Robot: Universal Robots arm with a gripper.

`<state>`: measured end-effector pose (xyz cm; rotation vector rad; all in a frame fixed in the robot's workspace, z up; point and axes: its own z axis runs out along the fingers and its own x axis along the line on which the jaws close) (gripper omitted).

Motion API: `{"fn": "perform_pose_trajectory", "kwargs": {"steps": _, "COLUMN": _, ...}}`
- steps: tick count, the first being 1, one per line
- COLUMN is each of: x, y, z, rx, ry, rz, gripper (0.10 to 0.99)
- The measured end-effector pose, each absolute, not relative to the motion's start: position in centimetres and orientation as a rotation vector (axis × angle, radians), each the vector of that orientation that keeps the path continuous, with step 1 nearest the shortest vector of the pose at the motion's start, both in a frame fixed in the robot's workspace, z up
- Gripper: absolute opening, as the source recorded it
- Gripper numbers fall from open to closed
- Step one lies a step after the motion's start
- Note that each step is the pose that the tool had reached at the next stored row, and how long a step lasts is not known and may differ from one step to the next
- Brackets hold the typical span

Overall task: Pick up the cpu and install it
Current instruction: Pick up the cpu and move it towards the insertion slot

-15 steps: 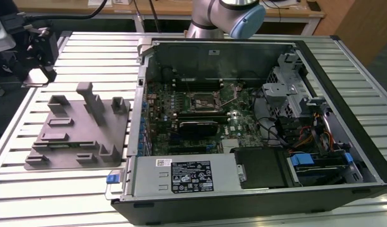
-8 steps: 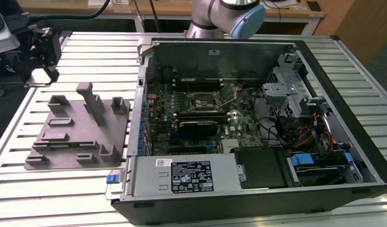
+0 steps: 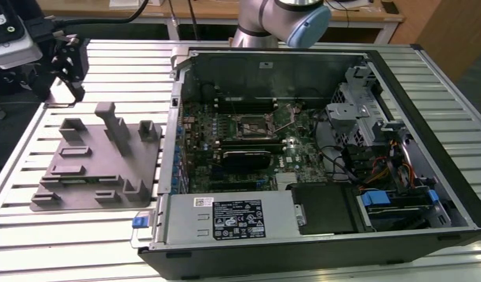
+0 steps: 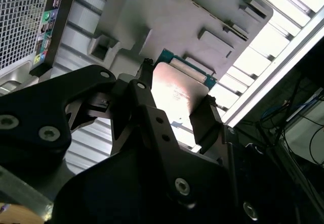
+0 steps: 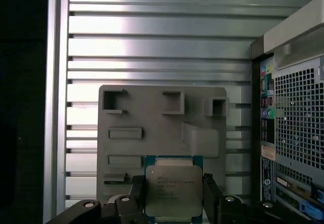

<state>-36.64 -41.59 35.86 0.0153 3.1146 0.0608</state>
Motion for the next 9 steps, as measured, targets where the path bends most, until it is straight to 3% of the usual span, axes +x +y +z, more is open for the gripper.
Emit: {"fn": "perform_pose_trajectory", "kwargs": {"steps": 9, "x": -33.8, "y": -41.6, "z": 35.9, "rx": 0.015, "ry": 3.115, "rz": 0.061, "gripper": 0.541}}
